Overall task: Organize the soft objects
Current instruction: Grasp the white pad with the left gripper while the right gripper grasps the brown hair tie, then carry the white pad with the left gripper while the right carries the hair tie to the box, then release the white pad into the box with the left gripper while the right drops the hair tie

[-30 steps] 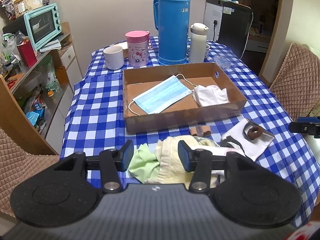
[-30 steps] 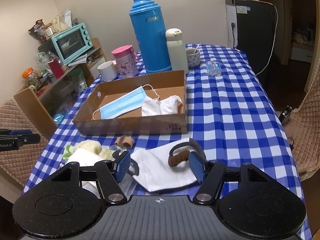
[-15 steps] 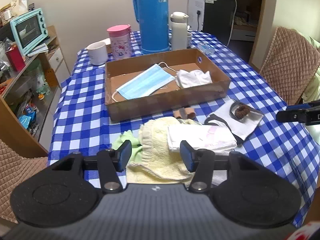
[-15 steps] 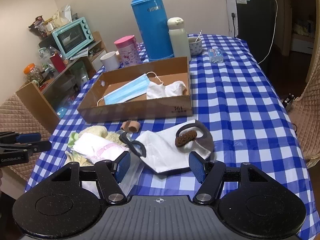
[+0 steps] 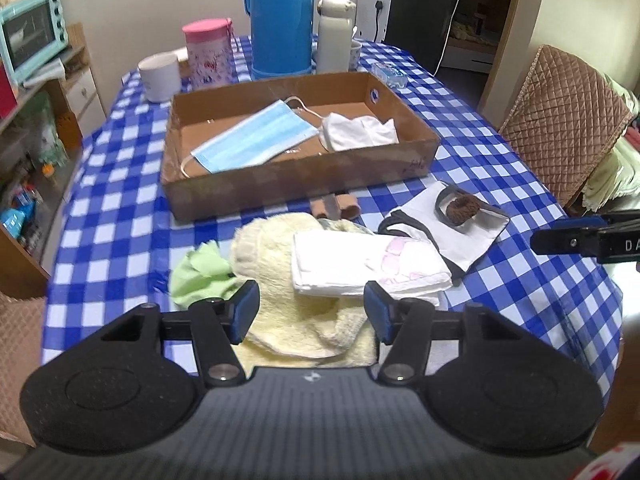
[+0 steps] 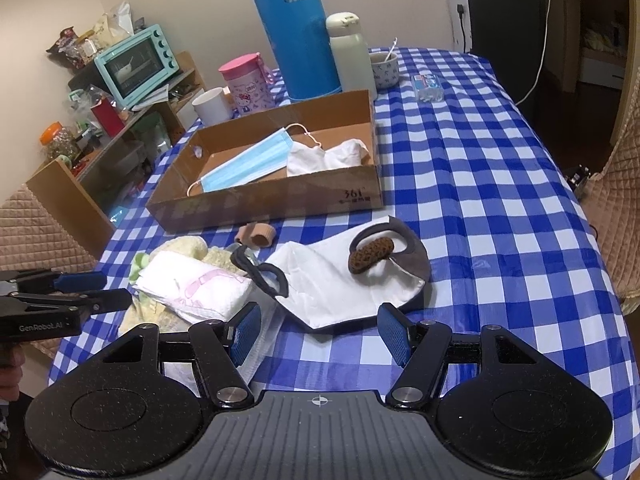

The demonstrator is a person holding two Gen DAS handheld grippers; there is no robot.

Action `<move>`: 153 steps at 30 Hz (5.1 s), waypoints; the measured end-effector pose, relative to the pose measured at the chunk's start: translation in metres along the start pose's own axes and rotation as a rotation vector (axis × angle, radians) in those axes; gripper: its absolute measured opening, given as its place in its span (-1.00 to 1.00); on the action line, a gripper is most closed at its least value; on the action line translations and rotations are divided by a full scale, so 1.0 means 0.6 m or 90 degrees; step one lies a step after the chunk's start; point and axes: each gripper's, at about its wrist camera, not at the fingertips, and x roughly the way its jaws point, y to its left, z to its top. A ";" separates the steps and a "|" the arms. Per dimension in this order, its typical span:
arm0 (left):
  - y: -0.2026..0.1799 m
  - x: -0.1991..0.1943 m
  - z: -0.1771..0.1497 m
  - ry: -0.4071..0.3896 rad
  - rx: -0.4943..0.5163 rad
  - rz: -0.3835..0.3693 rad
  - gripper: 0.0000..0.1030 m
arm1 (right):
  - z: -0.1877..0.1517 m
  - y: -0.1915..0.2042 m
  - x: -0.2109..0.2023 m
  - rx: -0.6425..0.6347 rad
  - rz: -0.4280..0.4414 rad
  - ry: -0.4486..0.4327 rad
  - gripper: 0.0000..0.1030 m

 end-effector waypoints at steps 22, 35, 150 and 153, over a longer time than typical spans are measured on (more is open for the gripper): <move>0.063 0.097 0.004 0.050 -0.230 -0.107 -0.60 | -0.001 -0.031 0.022 0.041 -0.026 0.019 0.25; 0.049 0.001 0.024 -0.053 -0.176 -0.118 -0.88 | -0.001 -0.028 0.016 0.039 -0.019 0.011 0.25; 0.143 0.189 0.226 -0.046 -0.111 0.091 -0.18 | 0.260 0.071 0.304 -0.007 0.109 -0.043 -0.30; 0.137 0.177 0.217 -0.047 -0.104 0.092 -0.09 | 0.257 0.072 0.294 -0.011 0.098 -0.066 0.24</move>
